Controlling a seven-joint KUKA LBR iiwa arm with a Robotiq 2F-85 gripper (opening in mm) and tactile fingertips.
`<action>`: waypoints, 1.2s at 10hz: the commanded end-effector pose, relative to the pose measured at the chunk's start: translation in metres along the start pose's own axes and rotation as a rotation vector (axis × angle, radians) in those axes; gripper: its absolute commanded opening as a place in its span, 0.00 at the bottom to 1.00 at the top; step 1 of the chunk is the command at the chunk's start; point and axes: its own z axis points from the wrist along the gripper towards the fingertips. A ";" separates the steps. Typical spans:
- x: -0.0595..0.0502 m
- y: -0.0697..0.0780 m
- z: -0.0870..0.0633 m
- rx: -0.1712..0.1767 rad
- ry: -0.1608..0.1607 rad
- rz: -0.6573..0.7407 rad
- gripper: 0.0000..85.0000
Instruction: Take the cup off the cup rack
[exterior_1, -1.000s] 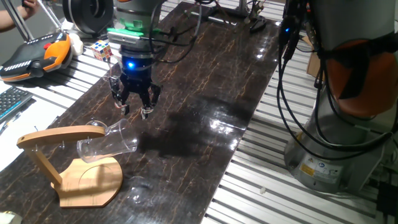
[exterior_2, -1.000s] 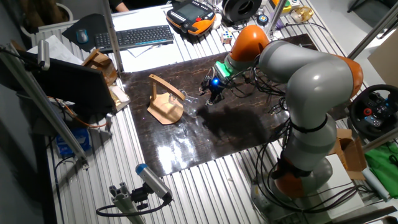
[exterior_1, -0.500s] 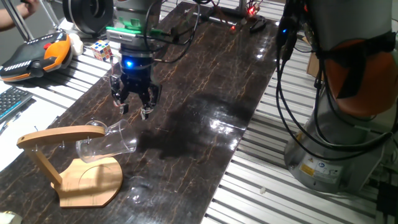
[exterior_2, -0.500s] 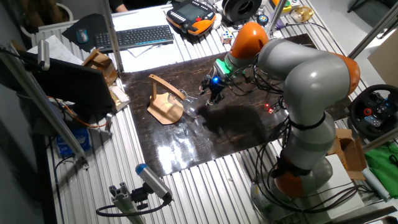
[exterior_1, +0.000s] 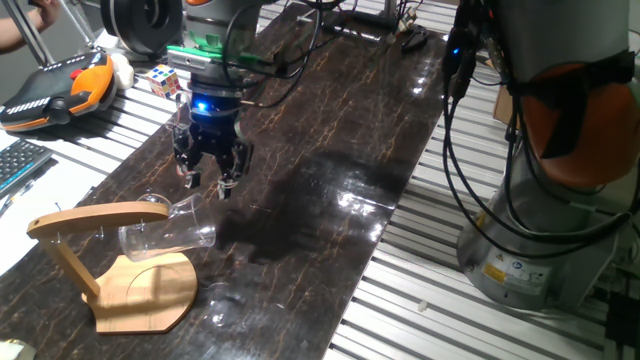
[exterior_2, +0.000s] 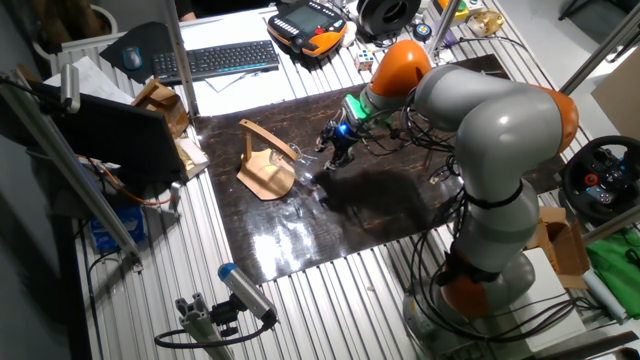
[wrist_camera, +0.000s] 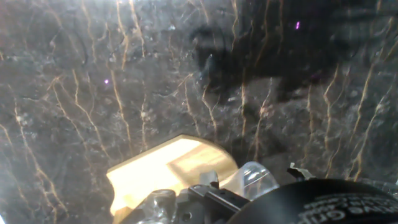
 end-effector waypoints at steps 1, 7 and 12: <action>0.002 0.002 0.004 -0.007 0.010 0.003 0.69; 0.008 0.010 0.022 -0.054 0.029 -0.002 0.63; 0.009 0.011 0.022 -0.073 0.062 -0.003 0.44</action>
